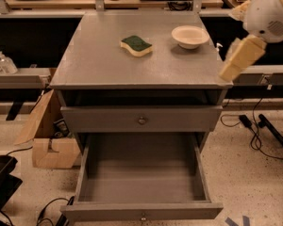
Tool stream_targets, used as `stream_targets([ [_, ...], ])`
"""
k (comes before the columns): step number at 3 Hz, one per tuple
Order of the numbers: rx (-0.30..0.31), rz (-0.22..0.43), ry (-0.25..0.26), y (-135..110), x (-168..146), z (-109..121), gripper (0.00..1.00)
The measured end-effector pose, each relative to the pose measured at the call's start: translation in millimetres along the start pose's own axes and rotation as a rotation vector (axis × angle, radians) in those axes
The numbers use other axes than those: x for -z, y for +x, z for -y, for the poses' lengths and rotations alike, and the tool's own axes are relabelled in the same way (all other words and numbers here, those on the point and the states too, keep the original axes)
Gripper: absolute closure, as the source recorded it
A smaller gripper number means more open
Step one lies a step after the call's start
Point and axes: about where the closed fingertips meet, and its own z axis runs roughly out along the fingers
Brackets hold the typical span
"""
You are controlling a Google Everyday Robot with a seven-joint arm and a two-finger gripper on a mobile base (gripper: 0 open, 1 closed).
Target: Place sponge into middle drawer
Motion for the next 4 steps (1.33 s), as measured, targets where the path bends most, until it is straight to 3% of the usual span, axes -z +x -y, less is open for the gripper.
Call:
stream_targets([
  [1, -0.083, 0.225, 0.025, -40, -44, 46, 0.0],
  [2, -0.16, 0.416, 0.046, -80, -83, 72, 0.0],
  [3, -0.182, 0.465, 0.095, -91, -88, 88, 0.0],
  [4, -0.182, 0.465, 0.095, -91, -88, 88, 0.0],
])
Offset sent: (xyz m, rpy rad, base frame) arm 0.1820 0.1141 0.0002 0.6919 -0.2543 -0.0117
